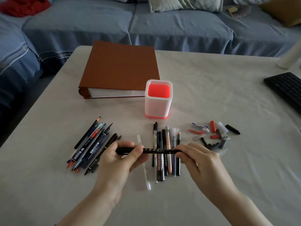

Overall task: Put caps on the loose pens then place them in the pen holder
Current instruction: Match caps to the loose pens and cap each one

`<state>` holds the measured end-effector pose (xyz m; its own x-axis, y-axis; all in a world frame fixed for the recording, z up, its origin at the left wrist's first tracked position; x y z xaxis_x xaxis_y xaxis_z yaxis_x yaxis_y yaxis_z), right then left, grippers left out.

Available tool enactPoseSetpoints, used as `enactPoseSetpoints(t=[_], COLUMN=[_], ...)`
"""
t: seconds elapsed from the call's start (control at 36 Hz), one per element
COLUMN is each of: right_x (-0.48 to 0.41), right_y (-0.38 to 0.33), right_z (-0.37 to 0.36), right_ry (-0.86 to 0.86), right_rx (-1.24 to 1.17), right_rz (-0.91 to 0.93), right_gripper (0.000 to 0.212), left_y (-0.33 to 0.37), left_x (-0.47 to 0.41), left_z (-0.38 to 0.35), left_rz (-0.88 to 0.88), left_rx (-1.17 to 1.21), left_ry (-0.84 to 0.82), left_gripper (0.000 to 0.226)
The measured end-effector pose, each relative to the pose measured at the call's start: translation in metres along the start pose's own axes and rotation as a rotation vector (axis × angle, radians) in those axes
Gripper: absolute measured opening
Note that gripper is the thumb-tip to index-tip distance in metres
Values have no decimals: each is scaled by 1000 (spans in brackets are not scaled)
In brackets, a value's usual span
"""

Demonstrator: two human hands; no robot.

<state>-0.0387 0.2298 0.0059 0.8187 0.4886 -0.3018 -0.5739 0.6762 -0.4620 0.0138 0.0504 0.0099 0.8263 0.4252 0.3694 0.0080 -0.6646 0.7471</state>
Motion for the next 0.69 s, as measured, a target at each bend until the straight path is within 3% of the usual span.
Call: enactPoseSetpoints(t=[0.31,0.39,0.53,0.69], right_x=[5,7,16,7], right_y=[10,16,47,76], right_z=[-6,-4,0,-16], right_ry=[-180,-213,-78,-162], right_rx=[-231,-168,58,232], right_rz=[-178,-155,-272,-367], right_gripper=[16,19,8,14], left_y=[-1,0,3,-5], left_x=[-2,-8,-23,-25], left_z=[-5,-8,-4,5], left_rz=[-136,-200,-182,-133], left_rx=[-112,-176,-105,-115], left_ry=[-94,-76,24,79], left_gripper=[25,24,24,22])
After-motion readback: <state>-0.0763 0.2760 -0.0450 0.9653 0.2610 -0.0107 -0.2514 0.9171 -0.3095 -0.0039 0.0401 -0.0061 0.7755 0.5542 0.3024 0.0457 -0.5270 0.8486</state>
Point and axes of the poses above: each hand's wrist, its own x-axis away from the middle knuckle, its own z-axis out of the back of the hand, y = z × x, the point moved 1 cm from there along -x, towards the middle knuckle, and after that the axes turned 14 degrees about x, right-handed, at the moved point
